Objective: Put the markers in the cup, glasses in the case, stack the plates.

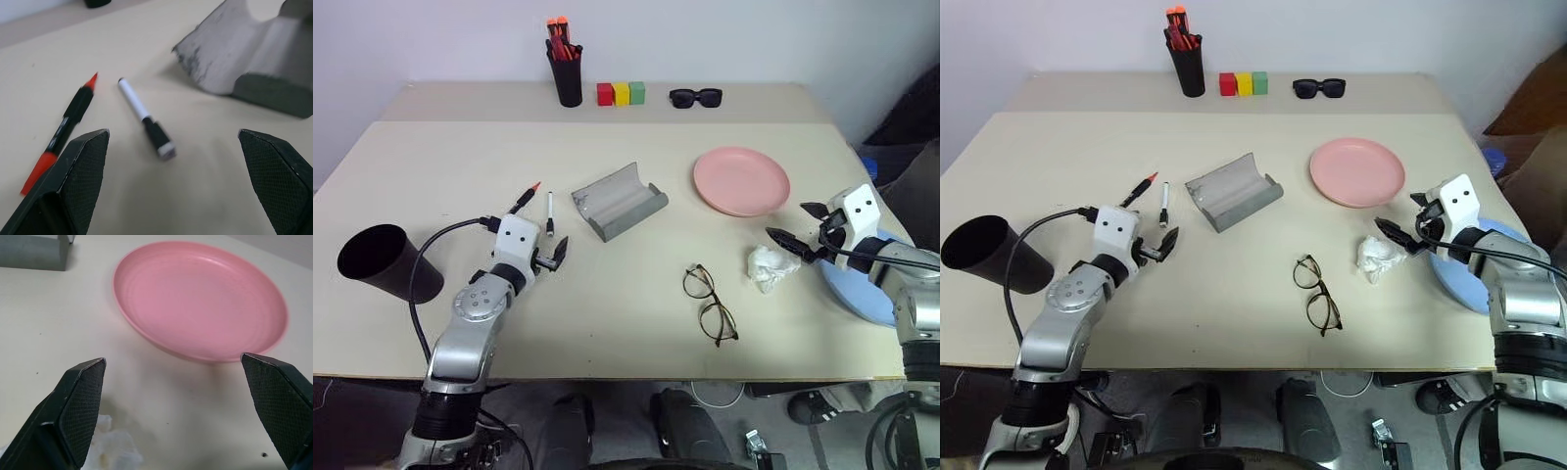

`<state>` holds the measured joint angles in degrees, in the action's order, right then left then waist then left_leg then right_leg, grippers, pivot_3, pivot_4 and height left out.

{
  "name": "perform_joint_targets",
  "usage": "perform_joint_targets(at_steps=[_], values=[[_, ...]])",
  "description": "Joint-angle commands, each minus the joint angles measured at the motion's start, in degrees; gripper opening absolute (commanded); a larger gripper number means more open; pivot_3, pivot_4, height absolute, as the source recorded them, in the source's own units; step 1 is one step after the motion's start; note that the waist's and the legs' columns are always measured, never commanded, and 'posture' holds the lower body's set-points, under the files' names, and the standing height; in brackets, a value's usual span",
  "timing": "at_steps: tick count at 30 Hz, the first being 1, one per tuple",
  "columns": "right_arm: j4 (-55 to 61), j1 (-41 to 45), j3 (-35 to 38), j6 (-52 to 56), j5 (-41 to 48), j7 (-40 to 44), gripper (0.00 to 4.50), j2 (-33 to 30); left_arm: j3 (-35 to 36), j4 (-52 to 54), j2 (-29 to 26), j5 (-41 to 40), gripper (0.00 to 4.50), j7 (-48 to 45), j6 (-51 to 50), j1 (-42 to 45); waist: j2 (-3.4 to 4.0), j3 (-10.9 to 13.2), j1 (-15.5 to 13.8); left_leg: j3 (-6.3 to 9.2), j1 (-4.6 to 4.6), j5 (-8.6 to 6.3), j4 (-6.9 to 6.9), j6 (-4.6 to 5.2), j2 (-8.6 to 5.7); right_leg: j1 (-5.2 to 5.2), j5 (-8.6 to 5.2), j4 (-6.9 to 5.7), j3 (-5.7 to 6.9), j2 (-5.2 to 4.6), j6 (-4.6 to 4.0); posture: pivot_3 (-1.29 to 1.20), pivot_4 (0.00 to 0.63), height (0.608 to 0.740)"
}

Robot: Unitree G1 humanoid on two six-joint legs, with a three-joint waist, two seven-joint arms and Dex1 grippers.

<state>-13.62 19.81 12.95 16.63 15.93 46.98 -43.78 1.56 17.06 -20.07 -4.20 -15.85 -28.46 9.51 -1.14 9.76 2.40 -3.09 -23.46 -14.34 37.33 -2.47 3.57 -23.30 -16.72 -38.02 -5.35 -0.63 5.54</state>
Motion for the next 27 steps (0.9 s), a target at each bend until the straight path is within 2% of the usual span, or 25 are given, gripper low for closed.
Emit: perform_joint_targets(at_steps=[1, 13, 19, 27], values=[[2.20, 1.21, 0.62, -0.30, 0.31, -0.40, 4.50, -0.33, 0.61, 2.34, -0.27, 0.37, 4.33, 0.45, -0.09, 0.53, 0.00, 0.00, 0.00, 0.00, 0.00, 0.00, 0.00, 0.00, 0.00, 0.00, 0.00, 0.00, 0.00, 0.00, 0.00, 0.00, 0.150, 0.732], [5.92, 3.78, -2.17, 0.67, 0.57, -2.24, 4.50, 2.89, 1.67, 3.09, -1.14, 0.15, 4.33, 0.78, -1.95, 0.72, 0.00, 0.00, 0.03, 0.01, 0.00, 0.00, 0.00, 0.00, 0.00, 0.00, 0.00, -0.01, 0.00, 0.01, 0.00, 0.00, 0.150, 0.732], [13.81, 6.34, -7.26, 3.79, 1.65, -4.28, 4.50, 9.15, 2.97, 0.91, -0.03, 0.14, 4.33, 3.30, -4.45, 2.83, 0.00, 0.00, 0.05, 0.03, 0.00, 0.00, 0.00, 0.00, 0.01, -0.01, 0.00, -0.03, 0.01, 0.01, 0.00, 0.00, 0.150, 0.732], [21.93, 4.22, -16.48, 6.15, -0.29, -8.24, 4.50, 18.57, 6.28, -7.68, 5.23, -0.86, 4.43, 10.04, -13.95, 14.18, -0.01, -0.01, -0.32, 0.07, -0.04, 0.00, 0.06, 0.00, -0.01, -0.01, 0.00, -0.04, 0.05, 0.00, 0.01, 0.00, 0.150, 0.732]])
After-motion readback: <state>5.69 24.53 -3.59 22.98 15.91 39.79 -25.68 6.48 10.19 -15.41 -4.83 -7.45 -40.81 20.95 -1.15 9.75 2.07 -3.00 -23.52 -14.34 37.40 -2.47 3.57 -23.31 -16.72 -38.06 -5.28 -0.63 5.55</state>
